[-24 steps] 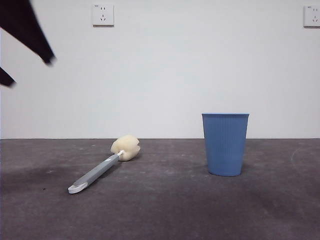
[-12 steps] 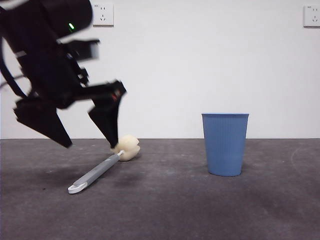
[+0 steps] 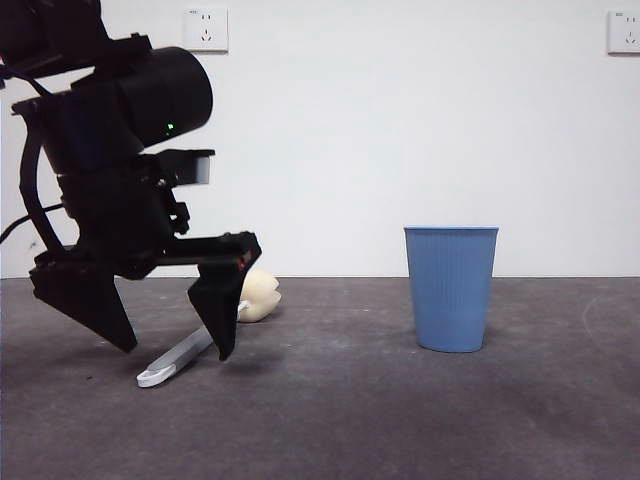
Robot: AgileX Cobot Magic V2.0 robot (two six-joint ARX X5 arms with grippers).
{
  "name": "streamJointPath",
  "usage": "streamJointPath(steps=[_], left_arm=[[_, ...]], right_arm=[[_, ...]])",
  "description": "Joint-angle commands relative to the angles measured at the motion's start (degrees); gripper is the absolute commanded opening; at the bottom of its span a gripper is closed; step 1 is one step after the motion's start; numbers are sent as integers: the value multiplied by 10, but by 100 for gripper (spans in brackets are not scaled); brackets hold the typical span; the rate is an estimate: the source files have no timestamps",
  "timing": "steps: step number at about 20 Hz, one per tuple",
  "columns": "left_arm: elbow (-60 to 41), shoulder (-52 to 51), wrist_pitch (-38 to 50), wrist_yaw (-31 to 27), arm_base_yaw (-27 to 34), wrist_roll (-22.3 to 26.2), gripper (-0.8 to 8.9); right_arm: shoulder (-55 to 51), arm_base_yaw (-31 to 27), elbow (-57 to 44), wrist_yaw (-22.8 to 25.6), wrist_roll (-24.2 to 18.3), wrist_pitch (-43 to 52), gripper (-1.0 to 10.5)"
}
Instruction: Pick up the cup brush,pick up the cup,insert the brush into the cup,clean the cup,put the cup brush back,put the cup back to the fixed position on the table
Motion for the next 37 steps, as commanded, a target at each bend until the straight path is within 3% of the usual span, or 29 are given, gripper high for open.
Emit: streamJointPath(steps=[1,5,7,18,27,33,37], left_arm=[[-1,11,2,-3,-8,-8,449],[-1,11,-2,2,-16,-18,100],[-1,11,-7,2,-18,-18,-13],[-1,-29,-55,1,-17,-1,-8],[1,-252,-168,14,-18,46,-8],[1,-346,-212,14,-18,60,-8],[1,-359,-238,14,-18,70,-8]], right_arm=[[1,1,3,1,2,3,598],[1,1,3,1,2,3,597],[1,1,3,1,2,3,595],[17,1,3,1,9,17,595],[104,19,-30,8,73,243,595],[165,141,-136,174,124,451,596],[236,220,-163,287,126,560,597]])
